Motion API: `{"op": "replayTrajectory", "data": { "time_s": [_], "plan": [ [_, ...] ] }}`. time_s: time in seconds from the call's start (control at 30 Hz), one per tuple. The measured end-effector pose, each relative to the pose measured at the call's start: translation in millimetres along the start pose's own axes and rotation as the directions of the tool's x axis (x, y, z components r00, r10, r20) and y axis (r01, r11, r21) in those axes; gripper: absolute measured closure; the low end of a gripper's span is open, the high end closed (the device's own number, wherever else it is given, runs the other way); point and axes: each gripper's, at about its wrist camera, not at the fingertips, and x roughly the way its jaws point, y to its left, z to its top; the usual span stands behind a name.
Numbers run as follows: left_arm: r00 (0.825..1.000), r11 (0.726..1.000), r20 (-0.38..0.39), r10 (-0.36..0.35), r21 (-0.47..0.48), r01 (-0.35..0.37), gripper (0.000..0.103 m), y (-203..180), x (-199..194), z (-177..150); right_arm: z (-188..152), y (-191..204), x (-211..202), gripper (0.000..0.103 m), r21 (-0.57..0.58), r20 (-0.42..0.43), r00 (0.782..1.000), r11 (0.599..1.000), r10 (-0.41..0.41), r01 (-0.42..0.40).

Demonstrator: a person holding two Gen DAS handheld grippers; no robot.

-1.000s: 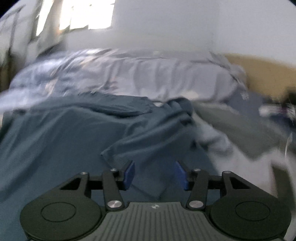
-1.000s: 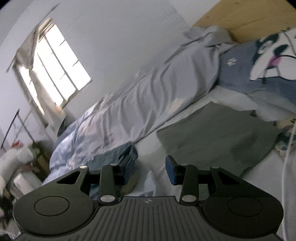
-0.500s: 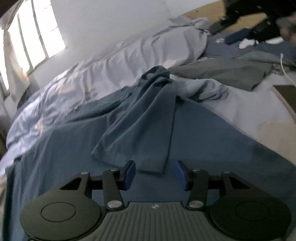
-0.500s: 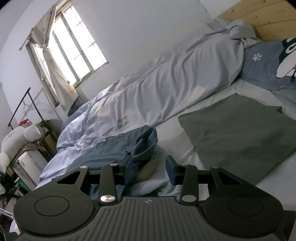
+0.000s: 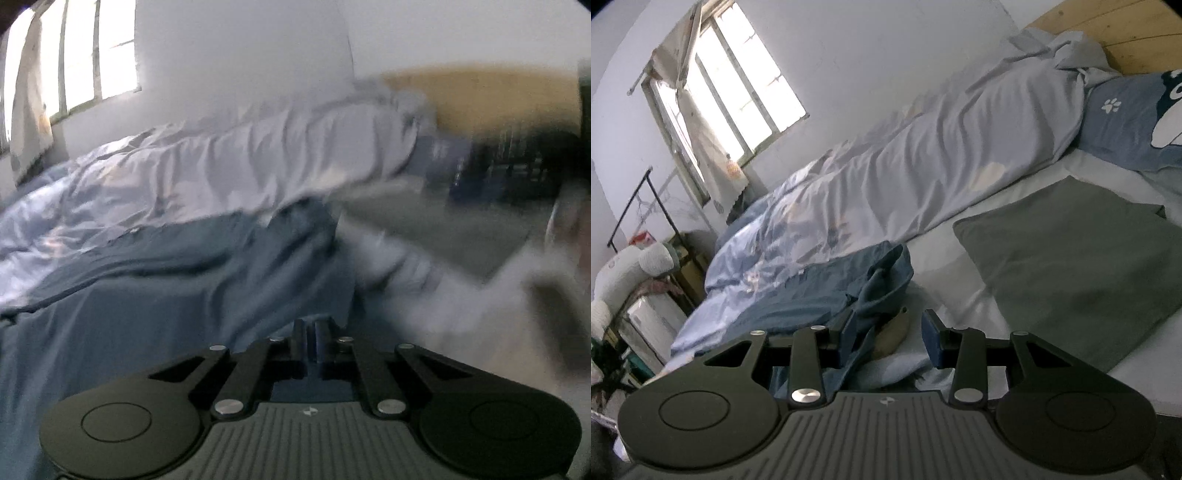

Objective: Fold clothes

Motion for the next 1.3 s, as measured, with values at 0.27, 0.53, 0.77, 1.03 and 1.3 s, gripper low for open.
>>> {"op": "replayTrajectory", "data": {
  "time_s": [0.27,0.53,0.77,1.03,1.3],
  "plan": [
    [0.99,0.983,-0.01,-0.141,0.122,0.141,0.1,-31,-5,20,0,-4,-2,0.062,0.02,0.006,1.0,1.0,-0.013,0.013],
    [0.974,0.926,-0.174,-0.148,0.322,0.198,0.089,-100,42,-24,8,-18,-14,0.062,0.064,0.056,0.997,0.997,-0.051,0.047],
    [0.989,0.836,-0.131,-0.067,0.535,0.127,0.058,-133,40,-35,13,-29,-20,0.062,0.104,0.083,0.995,0.993,-0.062,0.054],
    [0.991,0.767,-0.133,-0.003,0.635,0.088,0.054,-142,45,-55,13,-31,-23,0.062,0.116,0.095,0.994,0.992,-0.055,0.044],
    [0.985,0.797,-0.168,-0.034,0.591,0.128,0.097,-135,57,-52,14,-35,-27,0.062,0.129,0.101,0.993,0.99,-0.062,0.049]
  ]
}}
